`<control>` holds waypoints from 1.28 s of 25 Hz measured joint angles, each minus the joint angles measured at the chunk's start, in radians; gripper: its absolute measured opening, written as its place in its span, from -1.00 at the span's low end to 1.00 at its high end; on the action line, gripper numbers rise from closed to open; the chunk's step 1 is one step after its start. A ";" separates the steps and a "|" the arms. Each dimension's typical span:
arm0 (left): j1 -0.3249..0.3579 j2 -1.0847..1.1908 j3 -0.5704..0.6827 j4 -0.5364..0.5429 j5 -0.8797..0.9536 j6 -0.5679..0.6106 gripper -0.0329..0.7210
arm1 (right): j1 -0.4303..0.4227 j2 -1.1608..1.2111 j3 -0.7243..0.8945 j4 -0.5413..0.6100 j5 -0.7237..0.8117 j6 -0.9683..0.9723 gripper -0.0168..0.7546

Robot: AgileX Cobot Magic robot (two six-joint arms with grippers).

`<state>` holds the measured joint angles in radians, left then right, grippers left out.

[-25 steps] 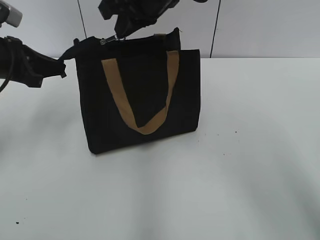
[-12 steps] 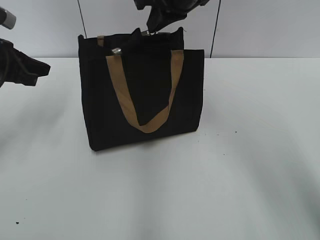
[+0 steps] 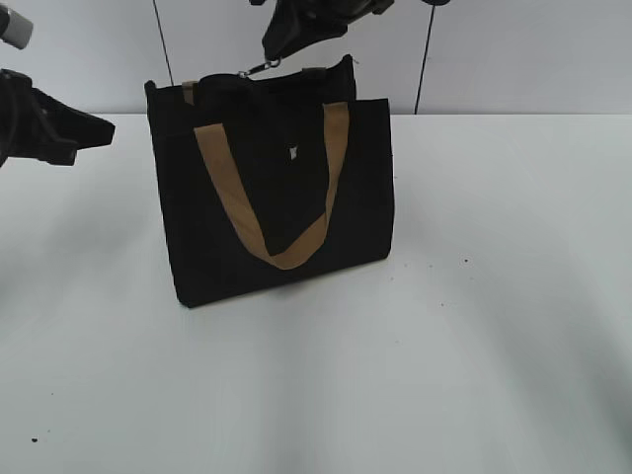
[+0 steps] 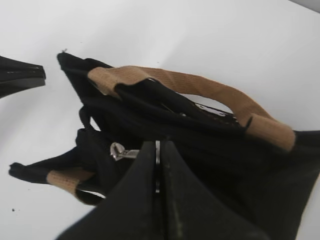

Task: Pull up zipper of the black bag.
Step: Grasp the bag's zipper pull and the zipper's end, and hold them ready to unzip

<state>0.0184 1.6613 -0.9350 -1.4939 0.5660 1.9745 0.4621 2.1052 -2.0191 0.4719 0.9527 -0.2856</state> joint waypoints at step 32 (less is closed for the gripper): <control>0.114 -0.088 0.000 0.055 0.364 -0.266 0.50 | 0.180 0.034 0.000 0.298 -0.151 -0.280 -0.99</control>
<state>0.1325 1.5728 -0.9350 -1.4387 0.9295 1.7084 0.6417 2.1397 -2.0191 0.7699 0.8021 -0.5657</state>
